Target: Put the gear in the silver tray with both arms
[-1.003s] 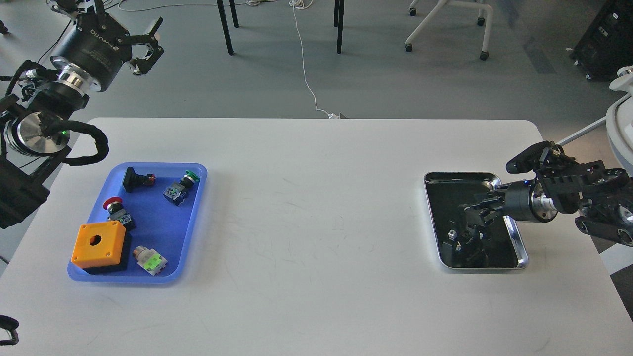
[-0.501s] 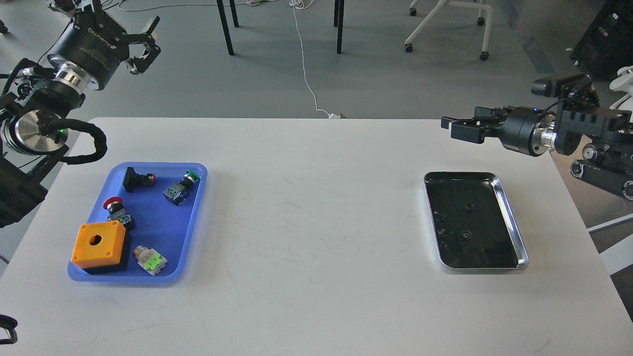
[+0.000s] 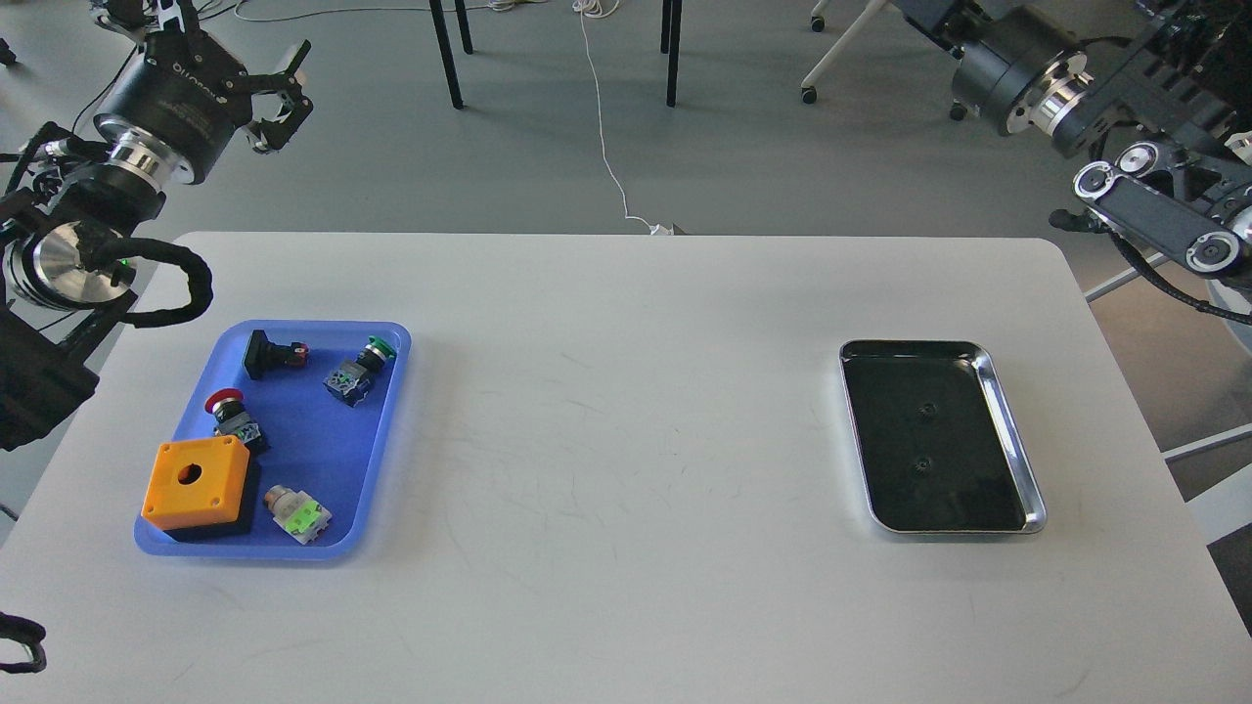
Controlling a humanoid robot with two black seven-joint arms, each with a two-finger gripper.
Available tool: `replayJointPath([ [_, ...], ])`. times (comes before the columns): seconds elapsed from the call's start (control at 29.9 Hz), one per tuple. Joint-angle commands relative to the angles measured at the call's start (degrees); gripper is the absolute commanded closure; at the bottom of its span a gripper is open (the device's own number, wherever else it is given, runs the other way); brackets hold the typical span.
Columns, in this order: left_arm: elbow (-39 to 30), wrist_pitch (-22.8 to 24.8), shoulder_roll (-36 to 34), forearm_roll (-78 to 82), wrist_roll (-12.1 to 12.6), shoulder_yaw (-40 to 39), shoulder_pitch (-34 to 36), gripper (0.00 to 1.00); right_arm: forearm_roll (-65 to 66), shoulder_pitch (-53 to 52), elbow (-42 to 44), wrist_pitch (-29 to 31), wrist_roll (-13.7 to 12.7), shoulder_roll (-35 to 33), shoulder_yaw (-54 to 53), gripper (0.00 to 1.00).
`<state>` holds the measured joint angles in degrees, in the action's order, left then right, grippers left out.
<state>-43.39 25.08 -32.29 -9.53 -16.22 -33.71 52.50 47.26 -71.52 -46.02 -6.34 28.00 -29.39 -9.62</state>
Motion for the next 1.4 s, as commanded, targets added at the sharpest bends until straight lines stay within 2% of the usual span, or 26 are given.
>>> replayJointPath([
  [0.0,0.15,-0.04,1.43,-0.06,0.05,-0.39,0.15,0.02,-7.16,0.24,0.32,-0.16,0.00,1.53,-1.28,0.01],
  [0.27,0.15,-0.91,6.35,-0.76,-0.13,-1.36,0.94,0.02,-27.11,1.30,6.46,-0.16,0.00,6.98,-2.25,0.01],
  [0.47,0.15,-1.00,7.67,-0.76,-0.13,-2.86,0.06,0.02,-39.69,1.39,7.35,0.54,0.00,9.18,-4.17,0.01],
  [0.84,3.75,-0.74,10.75,-0.85,-0.13,-4.96,-0.47,0.02,-42.51,5.77,7.52,2.47,0.00,13.39,-18.76,0.01],
  [1.17,8.41,-0.56,13.91,-1.02,-0.13,-5.76,-1.26,0.02,-43.83,14.83,7.52,7.83,-0.49,16.21,-32.03,0.01],
  [1.3,9.55,-0.30,16.28,-1.11,-0.04,-6.02,-1.61,0.02,-51.64,18.26,7.61,11.69,-2.33,16.91,-36.52,0.01],
  [1.37,10.08,-0.21,17.07,-1.11,-0.04,-7.42,-2.14,0.02,-54.37,19.40,7.61,14.15,-2.33,17.17,-36.88,0.01],
])
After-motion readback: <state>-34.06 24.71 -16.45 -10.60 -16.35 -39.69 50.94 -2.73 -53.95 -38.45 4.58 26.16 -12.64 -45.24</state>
